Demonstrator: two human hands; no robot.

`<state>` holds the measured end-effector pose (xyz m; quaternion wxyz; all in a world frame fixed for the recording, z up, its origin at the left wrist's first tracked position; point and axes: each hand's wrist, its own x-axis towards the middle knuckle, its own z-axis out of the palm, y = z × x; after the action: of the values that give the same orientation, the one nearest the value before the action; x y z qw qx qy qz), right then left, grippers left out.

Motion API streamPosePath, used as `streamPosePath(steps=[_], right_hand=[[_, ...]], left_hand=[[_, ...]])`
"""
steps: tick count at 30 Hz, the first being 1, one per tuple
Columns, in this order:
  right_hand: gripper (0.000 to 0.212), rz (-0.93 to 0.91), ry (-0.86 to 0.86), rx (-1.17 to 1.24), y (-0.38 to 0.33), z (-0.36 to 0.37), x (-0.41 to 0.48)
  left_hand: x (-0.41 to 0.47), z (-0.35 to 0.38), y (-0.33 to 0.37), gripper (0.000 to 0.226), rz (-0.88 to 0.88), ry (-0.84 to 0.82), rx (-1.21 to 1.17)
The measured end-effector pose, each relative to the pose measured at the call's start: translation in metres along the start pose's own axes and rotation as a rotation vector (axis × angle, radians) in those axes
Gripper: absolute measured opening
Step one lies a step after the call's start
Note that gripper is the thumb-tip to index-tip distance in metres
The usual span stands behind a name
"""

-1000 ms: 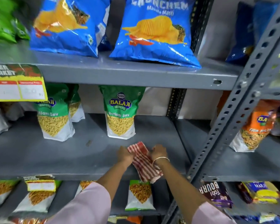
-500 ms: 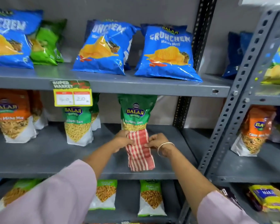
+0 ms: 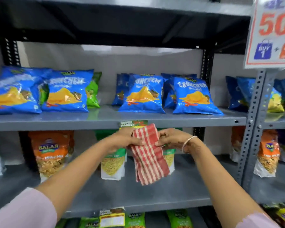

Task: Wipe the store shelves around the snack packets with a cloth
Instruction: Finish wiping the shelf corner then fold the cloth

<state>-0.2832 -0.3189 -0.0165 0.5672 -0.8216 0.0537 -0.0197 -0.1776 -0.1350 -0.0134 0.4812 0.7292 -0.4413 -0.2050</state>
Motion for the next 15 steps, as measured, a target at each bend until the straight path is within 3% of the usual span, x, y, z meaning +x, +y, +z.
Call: streamPosePath(steps=[4, 7, 12, 15], right_hand=[[0.017, -0.121, -0.03, 0.159, -0.048, 0.015, 0.009], [0.007, -0.182, 0.042, 0.162, -0.078, 0.017, 0.027], [0.017, -0.129, 0.17, 0.208, -0.112, 0.029, 0.071], [0.022, -0.101, 0.248, 0.271, -0.131, 0.037, 0.096]], left_hand=[[-0.006, -0.05, 0.036, 0.032, 0.013, 0.051, 0.039], [-0.002, -0.08, 0.055, 0.016, 0.023, 0.135, 0.026], [0.022, -0.116, 0.055, 0.009, -0.025, 0.352, -0.184], [0.042, -0.134, 0.048, 0.024, -0.086, 0.458, -0.279]])
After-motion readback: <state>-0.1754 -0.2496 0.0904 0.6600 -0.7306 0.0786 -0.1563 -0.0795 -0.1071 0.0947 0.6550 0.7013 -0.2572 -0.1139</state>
